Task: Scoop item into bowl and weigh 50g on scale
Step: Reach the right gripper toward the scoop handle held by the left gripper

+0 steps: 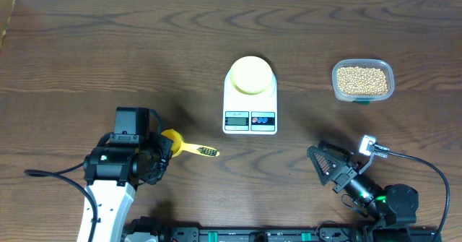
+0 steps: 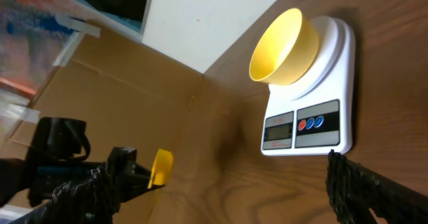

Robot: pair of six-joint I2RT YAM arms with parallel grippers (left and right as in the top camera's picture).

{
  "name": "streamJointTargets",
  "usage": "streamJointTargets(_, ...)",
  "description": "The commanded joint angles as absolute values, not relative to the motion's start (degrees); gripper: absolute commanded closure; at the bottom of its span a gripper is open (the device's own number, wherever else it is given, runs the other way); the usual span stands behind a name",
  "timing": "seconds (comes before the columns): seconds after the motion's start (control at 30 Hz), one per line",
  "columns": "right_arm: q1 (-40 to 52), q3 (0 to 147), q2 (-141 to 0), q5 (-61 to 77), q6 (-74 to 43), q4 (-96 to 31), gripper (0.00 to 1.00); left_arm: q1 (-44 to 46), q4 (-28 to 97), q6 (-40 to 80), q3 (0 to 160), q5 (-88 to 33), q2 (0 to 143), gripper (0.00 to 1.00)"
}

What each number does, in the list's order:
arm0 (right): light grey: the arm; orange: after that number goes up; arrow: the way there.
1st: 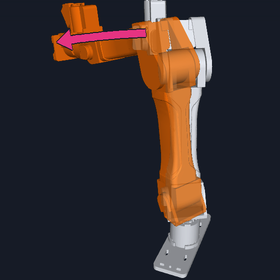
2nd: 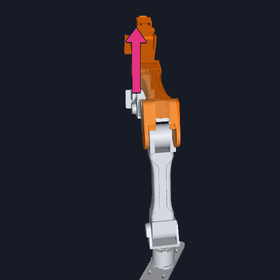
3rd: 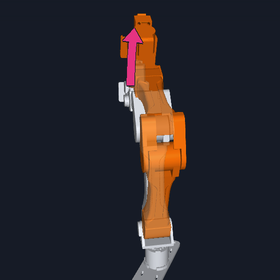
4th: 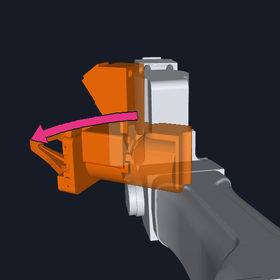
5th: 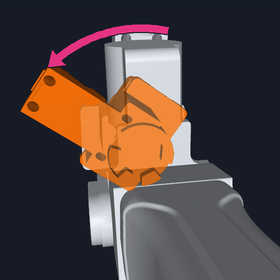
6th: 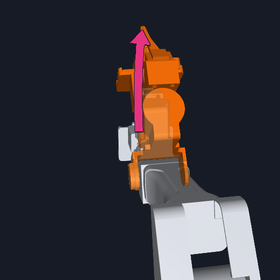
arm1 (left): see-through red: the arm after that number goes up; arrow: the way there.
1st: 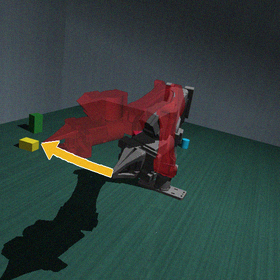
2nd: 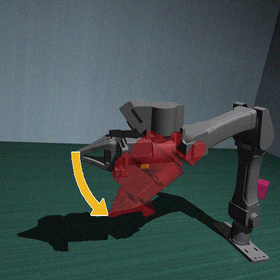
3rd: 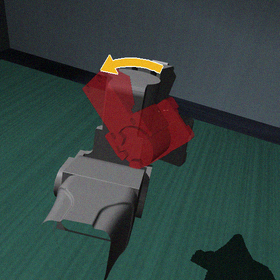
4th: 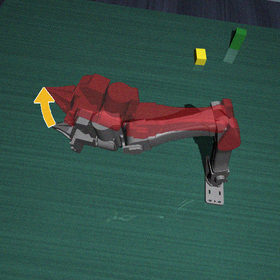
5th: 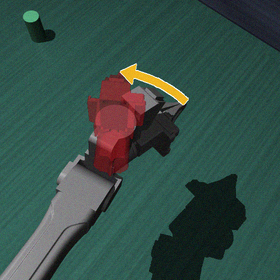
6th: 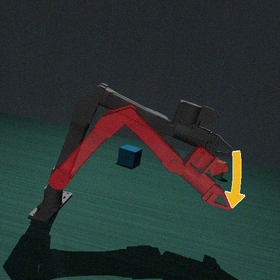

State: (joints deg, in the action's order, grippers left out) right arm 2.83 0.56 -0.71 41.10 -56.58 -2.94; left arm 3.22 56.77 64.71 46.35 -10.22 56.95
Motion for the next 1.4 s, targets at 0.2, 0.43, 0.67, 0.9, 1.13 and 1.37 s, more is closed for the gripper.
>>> streamJointTargets(0.2,3.38,5.89,-8.16,38.92,-52.12,-10.48,0.01,3.31,56.84,65.43,46.35,-10.09,57.01,0.93)
streamJointTargets(0.43,3.38,15.84,-21.5,38.96,-51.31,-18.74,0.01,3.31,56.49,66.59,46.35,-10.11,57.01,0.93)
streamJointTargets(0.67,3.42,30.94,-37.98,39.11,-39.44,-31.94,0.02,3.31,56.27,66.76,46.35,-10.11,57.01,0.93)
streamJointTargets(0.9,3.49,41.28,-48.1,37.32,-31.35,-42.78,0.01,3.31,56.27,68.73,46.35,-10.09,57.01,0.93)
streamJointTargets(1.13,3.49,44.14,-51.96,48.86,-26.06,-43.68,0.01,3.31,56.29,68.9,46.35,-10.09,57.01,0.93)
streamJointTargets(1.37,4.05,43.57,-51.99,51.2,-25.41,-42.5,0.01,3.31,56.27,69.34,46.35,-11.66,57.01,0.93)
